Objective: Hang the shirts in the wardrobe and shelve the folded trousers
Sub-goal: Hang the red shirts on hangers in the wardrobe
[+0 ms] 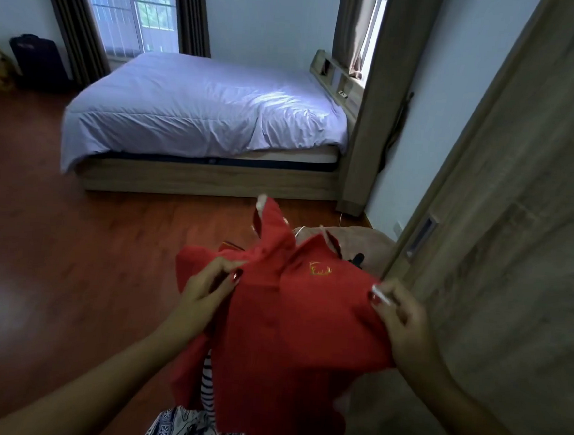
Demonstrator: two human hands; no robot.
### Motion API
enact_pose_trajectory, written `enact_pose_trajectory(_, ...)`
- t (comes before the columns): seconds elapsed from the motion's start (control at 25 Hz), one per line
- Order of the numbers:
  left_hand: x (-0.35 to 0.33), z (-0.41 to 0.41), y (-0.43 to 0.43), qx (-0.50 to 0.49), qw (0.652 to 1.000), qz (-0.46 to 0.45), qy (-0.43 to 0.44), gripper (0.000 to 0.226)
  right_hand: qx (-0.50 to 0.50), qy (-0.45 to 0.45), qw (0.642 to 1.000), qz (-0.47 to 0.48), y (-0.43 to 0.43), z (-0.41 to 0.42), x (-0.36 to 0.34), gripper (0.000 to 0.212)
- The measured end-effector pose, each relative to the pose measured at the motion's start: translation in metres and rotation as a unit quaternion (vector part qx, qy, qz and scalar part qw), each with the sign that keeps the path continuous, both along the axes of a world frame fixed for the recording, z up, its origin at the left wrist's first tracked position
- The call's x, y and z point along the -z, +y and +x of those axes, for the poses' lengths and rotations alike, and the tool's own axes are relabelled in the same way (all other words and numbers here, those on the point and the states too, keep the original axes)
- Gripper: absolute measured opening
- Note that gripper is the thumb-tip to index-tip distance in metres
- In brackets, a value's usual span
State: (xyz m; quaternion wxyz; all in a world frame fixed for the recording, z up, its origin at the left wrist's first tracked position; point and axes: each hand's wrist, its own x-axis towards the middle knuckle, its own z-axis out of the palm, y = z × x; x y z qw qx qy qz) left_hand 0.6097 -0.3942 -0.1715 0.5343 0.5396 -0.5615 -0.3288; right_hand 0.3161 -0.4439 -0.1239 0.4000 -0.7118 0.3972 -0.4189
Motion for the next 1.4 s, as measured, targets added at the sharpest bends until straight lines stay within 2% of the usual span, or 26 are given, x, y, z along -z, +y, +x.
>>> enact_pose_trajectory(0.08,0.009,-0.002,0.019,0.061,0.997,0.053,0.017,0.019,0.000,0.126,0.992,0.031,-0.001,-0.014,0.034,0.017)
enact_pose_trajectory(0.12,0.014,-0.002,0.022,0.075,0.994,0.081,0.018,0.017,0.012,0.158,0.986,0.045,-0.005,-0.015,0.047,0.015)
enact_pose_trajectory(0.16,0.015,-0.002,0.022,0.066,0.993,0.099,0.013,0.016,0.035,0.167,0.984,0.049,-0.011,-0.015,0.055,0.015)
enact_pose_trajectory(0.24,0.016,-0.004,0.007,-0.015,0.994,0.101,-0.036,0.021,0.101,0.149,0.983,0.040,-0.030,-0.007,0.056,0.013)
enact_pose_trajectory(0.28,0.014,-0.006,-0.005,-0.062,0.992,0.110,-0.018,0.027,0.129,0.138,0.982,0.027,-0.040,0.001,0.050,0.008)
enact_pose_trajectory(0.32,0.005,-0.007,-0.019,-0.105,0.984,0.141,0.036,0.035,0.145,0.134,0.980,0.013,-0.049,0.010,0.041,0.005)
enact_pose_trajectory(0.4,-0.018,-0.010,-0.050,-0.137,0.952,0.222,0.161,0.051,0.133,0.128,0.983,0.000,-0.065,0.031,0.023,0.023)
enact_pose_trajectory(0.44,-0.029,-0.009,-0.063,-0.121,0.945,0.259,0.161,0.059,0.103,0.134,0.986,0.002,-0.074,0.043,0.018,0.031)
enact_pose_trajectory(0.48,-0.041,-0.010,-0.074,-0.087,0.943,0.299,0.120,0.067,0.063,0.162,0.985,0.008,-0.081,0.053,0.014,0.037)
enact_pose_trajectory(0.56,-0.061,-0.013,-0.088,0.000,0.934,0.357,0.025,0.071,-0.004,0.288,0.958,0.013,-0.095,0.070,0.017,0.038)
enact_pose_trajectory(0.6,-0.070,-0.014,-0.092,0.041,0.924,0.380,-0.030,0.069,-0.015,0.344,0.939,0.018,-0.100,0.075,0.020,0.036)
enact_pose_trajectory(0.64,-0.074,-0.015,-0.098,0.069,0.911,0.399,-0.078,0.067,-0.002,0.360,0.933,0.026,-0.103,0.077,0.025,0.033)
enact_pose_trajectory(0.72,-0.078,-0.011,-0.109,0.101,0.892,0.420,-0.136,0.067,0.057,0.295,0.953,0.042,-0.105,0.078,0.030,0.028)
enact_pose_trajectory(0.8,-0.075,-0.005,-0.115,0.100,0.880,0.435,-0.162,0.047,0.116,0.207,0.971,0.040,-0.099,0.071,0.026,0.023)
enact_pose_trajectory(0.88,-0.073,-0.001,-0.113,0.104,0.867,0.416,-0.255,0.009,0.138,0.114,0.984,0.023,-0.086,0.062,0.017,0.014)
enact_pose_trajectory(0.92,-0.076,-0.001,-0.111,0.110,0.856,0.382,-0.331,0.009,0.141,0.076,0.987,0.006,-0.074,0.055,0.009,0.012)
enact_pose_trajectory(1.0,-0.094,-0.004,-0.104,0.108,0.816,0.308,-0.477,0.021,0.126,0.022,0.991,-0.042,-0.049,0.040,-0.006,0.011)
enact_pose_trajectory(1.08,-0.128,-0.020,-0.088,0.065,0.786,0.231,-0.569,0.037,0.108,0.005,0.989,-0.103,-0.021,0.020,-0.019,0.011)
enact_pose_trajectory(1.16,-0.167,-0.048,-0.067,0.042,0.786,0.139,-0.600,0.046,0.113,0.021,0.981,-0.156,0.008,-0.001,-0.031,0.012)
enact_pose_trajectory(1.24,-0.199,-0.085,-0.041,0.062,0.791,0.046,-0.607,0.045,0.138,0.038,0.973,-0.183,0.038,-0.027,-0.042,0.013)
enact_pose_trajectory(1.32,-0.222,-0.128,-0.009,0.085,0.796,-0.027,-0.599,0.049,0.166,0.058,0.966,-0.188,0.073,-0.058,-0.052,0.014)
enact_pose_trajectory(1.4,-0.241,-0.171,0.027,0.104,0.816,-0.091,-0.562,0.055,0.186,0.082,0.961,-0.186,0.113,-0.095,-0.061,0.014)
